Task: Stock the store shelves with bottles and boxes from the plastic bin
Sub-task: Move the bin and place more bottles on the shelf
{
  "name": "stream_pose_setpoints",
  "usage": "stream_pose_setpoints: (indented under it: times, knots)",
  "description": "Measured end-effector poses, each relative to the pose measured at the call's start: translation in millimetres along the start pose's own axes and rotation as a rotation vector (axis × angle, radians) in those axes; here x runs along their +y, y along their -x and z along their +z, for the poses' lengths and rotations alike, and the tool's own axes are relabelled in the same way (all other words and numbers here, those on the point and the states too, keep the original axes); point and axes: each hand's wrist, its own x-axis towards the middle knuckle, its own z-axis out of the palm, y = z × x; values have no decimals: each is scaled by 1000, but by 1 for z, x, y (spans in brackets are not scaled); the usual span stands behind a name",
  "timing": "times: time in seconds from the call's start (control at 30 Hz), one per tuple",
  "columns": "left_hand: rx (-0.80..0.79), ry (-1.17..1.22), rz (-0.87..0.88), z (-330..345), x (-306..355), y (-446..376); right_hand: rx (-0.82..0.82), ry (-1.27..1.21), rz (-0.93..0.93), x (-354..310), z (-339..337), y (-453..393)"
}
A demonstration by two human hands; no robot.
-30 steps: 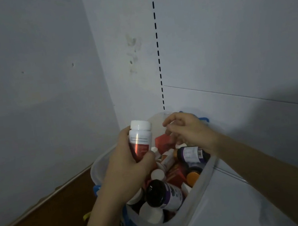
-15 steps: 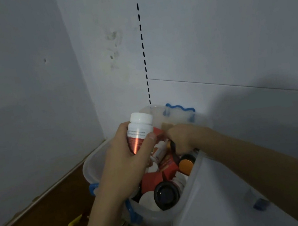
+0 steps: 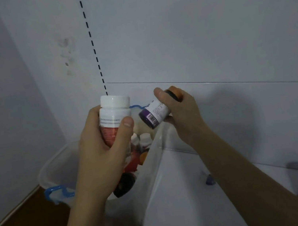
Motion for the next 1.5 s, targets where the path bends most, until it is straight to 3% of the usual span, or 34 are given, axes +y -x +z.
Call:
stream_pose_setpoints:
  times: [0.07,0.17,0.4,0.8,1.17,1.5]
  knots:
    - [-52,125,45,19,18,9,80,-22,18,-7,-27,23]
    - [-150,243,86,55,34,31,272,145,62,-9,-74,70]
    - [-292,673,-100,148,65,100,373,337,-22,-25,-171,182]
    - [-621,1174,-458,243,143,194,782,368,97,-66,-332,308]
    - [-851,1282,-651,329,186,225,953,492,38,-83,-399,366]
    - [-1117,1382,-670,419,217,241,1151,543,-46,-109,-454,386]
